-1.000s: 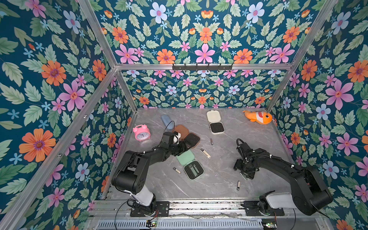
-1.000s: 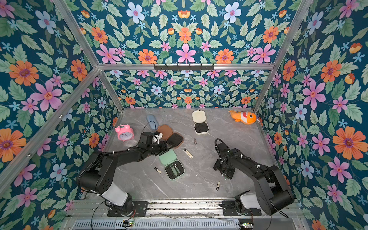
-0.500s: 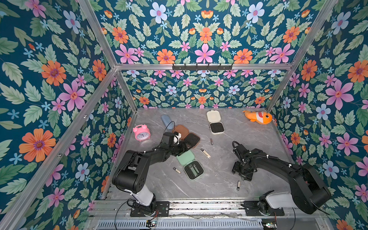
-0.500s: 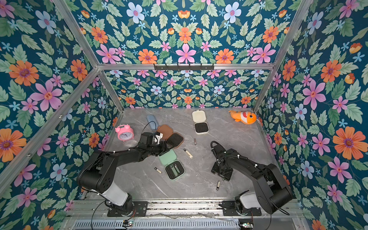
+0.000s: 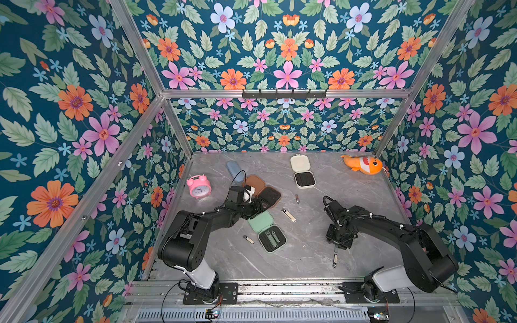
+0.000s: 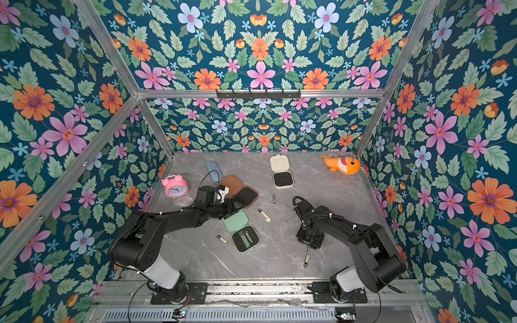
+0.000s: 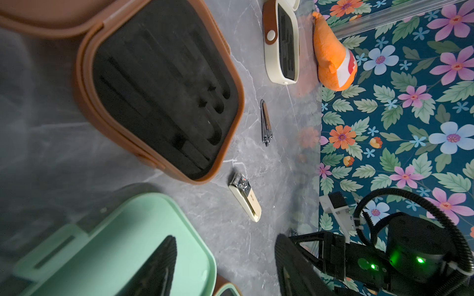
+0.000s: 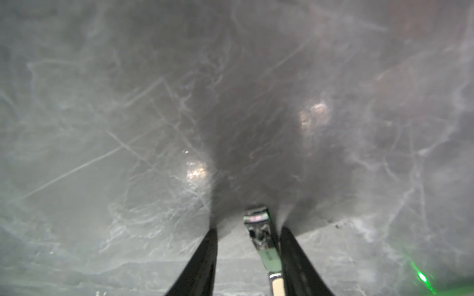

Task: Organize nail clipper sets
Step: Pick up the nail clipper from the center of the board, then place the nail clipper in the storage box.

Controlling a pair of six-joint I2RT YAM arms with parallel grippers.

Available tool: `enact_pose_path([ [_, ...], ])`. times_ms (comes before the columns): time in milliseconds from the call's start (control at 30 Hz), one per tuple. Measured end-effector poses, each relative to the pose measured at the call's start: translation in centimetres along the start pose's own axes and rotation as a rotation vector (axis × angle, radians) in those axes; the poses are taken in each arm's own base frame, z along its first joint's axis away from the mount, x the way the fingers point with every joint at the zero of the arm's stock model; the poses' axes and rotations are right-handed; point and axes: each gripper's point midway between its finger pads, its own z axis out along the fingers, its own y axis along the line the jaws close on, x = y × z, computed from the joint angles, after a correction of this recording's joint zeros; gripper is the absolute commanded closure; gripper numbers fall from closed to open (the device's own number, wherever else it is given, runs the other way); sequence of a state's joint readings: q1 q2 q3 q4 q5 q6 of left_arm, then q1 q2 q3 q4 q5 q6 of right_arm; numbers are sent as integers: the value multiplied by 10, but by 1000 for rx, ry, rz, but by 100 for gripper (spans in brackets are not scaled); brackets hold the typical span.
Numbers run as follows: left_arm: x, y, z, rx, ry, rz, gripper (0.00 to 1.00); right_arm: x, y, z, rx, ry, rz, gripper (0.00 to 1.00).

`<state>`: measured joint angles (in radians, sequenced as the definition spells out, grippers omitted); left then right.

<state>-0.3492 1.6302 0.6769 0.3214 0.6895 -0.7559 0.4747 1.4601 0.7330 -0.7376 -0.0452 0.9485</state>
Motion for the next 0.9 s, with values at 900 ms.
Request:
enact_pose_path([
  [900, -2, 0, -1, -39, 12, -17, 36, -4, 119, -57, -98, -238, -473, 92],
])
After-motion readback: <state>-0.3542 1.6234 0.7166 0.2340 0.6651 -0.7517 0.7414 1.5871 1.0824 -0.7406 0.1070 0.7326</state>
